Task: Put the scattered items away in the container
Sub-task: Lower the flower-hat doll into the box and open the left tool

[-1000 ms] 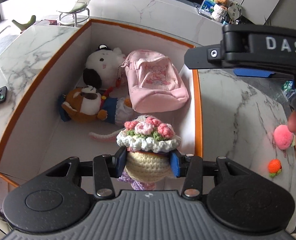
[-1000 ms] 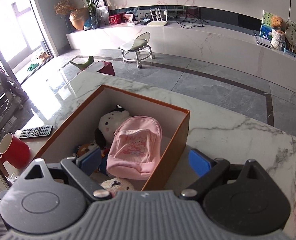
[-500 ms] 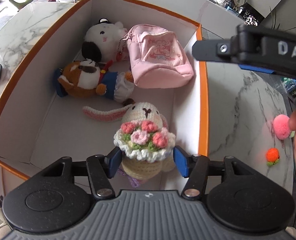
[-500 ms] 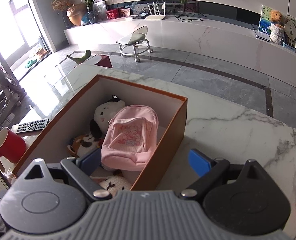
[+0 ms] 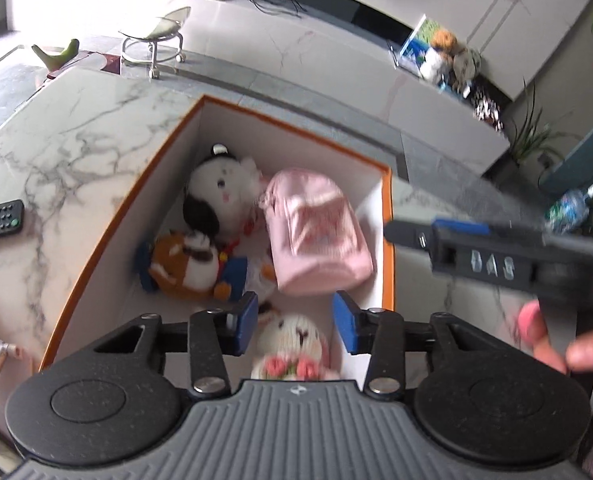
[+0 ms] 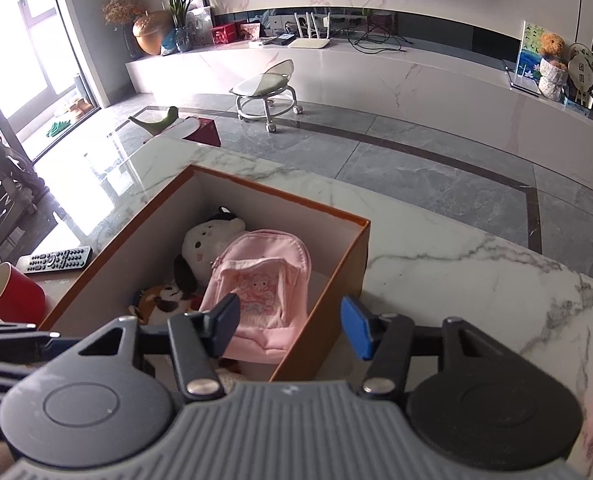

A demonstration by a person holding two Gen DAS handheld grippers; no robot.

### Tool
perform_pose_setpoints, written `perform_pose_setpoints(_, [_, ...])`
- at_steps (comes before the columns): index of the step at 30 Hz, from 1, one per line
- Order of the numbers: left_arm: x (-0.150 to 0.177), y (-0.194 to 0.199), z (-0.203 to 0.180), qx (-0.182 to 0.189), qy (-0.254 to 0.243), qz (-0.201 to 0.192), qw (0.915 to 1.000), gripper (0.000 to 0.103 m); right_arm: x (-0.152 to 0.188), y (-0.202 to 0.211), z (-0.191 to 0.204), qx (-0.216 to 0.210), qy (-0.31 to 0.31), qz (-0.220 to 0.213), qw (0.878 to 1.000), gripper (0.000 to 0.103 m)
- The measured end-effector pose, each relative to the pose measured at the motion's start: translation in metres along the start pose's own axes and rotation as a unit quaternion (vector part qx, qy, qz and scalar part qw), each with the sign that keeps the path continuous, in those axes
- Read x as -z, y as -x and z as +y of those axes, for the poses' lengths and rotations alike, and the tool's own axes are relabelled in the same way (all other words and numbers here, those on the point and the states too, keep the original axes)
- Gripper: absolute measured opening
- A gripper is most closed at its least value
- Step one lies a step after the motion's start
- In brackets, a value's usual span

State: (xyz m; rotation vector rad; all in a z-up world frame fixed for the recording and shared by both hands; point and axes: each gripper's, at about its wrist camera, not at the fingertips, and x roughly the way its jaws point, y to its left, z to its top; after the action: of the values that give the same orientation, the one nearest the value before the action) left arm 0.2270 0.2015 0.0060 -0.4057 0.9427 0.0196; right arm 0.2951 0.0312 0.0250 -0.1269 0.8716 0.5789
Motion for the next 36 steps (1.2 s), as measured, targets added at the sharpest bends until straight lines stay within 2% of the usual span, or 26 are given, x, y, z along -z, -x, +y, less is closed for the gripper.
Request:
perform_pose_setpoints(3, [-0.013, -0.018, -0.005, -0.024, -0.011, -0.012, 0.9996, 0.049, 0.0, -0.001, -0.002, -0.002, 0.002, -0.001, 1.0, 0.057])
perform_pose_setpoints(10, [-0.024, -0.059, -0.009, -0.019, -0.025, 0.014, 0.9994, 0.048, 0.0, 0.001, -0.005, 0.015, 0.026, -0.027, 0.999, 0.057])
perform_pose_setpoints(12, [-0.025, -0.065, -0.011, -0.011, -0.042, 0.011, 0.999, 0.031, 0.0, 0.001, -0.009, 0.013, 0.022, -0.028, 0.999, 0.057])
perform_pose_setpoints(13, [-0.025, -0.068, -0.012, -0.011, -0.056, 0.01, 0.9983, 0.03, 0.0, 0.001, -0.011, 0.012, 0.02, -0.028, 0.999, 0.057])
perform_pose_setpoints(15, [-0.026, -0.072, -0.017, -0.023, -0.093, 0.009, 0.9953, 0.016, 0.002, 0.0, -0.014, 0.012, 0.02, -0.028, 0.999, 0.058])
perform_pose_setpoints(20, [-0.034, -0.077, -0.023, -0.008, -0.159, 0.024, 0.987, 0.012, 0.003, -0.003, -0.022, 0.02, 0.007, -0.029, 0.999, 0.058])
perform_pose_setpoints(21, [-0.037, -0.077, -0.025, -0.001, -0.169, 0.026, 0.9853, 0.004, 0.003, -0.004, -0.024, 0.02, 0.004, -0.028, 0.999, 0.058])
perform_pose_setpoints(22, [-0.039, -0.079, -0.027, 0.011, -0.175, 0.032, 0.9841, 0.0, 0.003, -0.005, -0.025, 0.02, 0.002, -0.028, 0.999, 0.059])
perform_pose_setpoints(24, [-0.043, -0.087, -0.032, 0.024, -0.183, 0.045, 0.9817, 0.0, 0.004, -0.006, -0.025, 0.018, 0.001, -0.025, 1.0, 0.059])
perform_pose_setpoints(29, [-0.041, -0.11, -0.042, -0.009, -0.198, 0.06, 0.9782, 0.0, 0.006, -0.006, -0.026, 0.016, 0.002, -0.022, 1.0, 0.059])
perform_pose_setpoints(32, [-0.039, -0.116, -0.041, -0.02, -0.197, 0.061, 0.9782, 0.0, 0.008, -0.001, -0.029, 0.018, 0.002, -0.024, 1.0, 0.065])
perform_pose_setpoints(36, [-0.034, -0.123, -0.037, -0.029, -0.194, 0.061, 0.9787, 0.0, 0.01, -0.002, -0.032, 0.015, -0.001, -0.02, 1.0, 0.065])
